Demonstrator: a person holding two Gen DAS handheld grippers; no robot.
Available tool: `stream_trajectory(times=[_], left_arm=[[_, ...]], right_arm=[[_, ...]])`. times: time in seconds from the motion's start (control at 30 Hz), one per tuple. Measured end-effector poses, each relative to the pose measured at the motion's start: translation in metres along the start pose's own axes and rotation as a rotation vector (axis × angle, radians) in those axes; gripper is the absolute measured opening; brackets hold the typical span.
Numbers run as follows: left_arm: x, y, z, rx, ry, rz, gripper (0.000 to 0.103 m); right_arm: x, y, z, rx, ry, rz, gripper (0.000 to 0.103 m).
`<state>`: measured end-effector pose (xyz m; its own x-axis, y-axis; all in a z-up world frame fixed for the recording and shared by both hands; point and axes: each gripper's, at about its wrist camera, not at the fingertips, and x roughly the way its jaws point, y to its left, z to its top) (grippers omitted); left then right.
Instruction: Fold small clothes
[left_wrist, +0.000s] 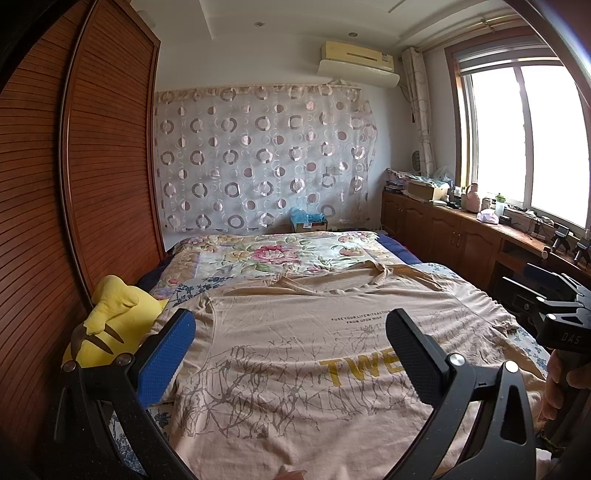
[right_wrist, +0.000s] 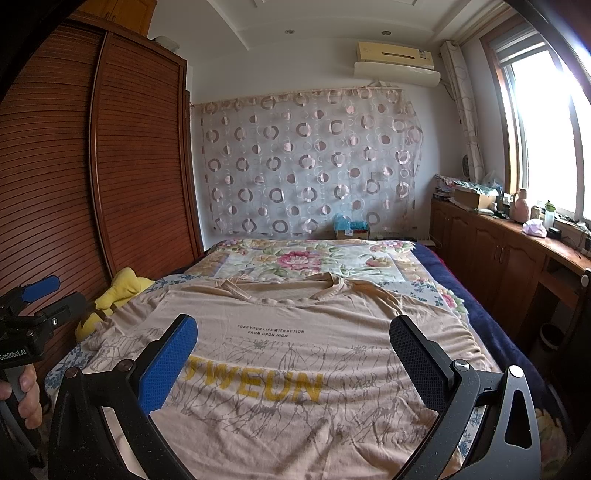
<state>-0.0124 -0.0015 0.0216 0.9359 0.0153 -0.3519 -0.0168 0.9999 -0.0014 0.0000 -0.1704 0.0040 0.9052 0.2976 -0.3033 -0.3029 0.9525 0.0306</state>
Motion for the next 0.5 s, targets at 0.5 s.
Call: stream_trajectory(times=[0.5], left_arm=[[-0.0027,-0.0017,0.0016,-0.003,0.007,-0.003,0.103]], right_arm=[[0.0005,0.0037,0.0004,-0.001,0.003,0.008,0.103]])
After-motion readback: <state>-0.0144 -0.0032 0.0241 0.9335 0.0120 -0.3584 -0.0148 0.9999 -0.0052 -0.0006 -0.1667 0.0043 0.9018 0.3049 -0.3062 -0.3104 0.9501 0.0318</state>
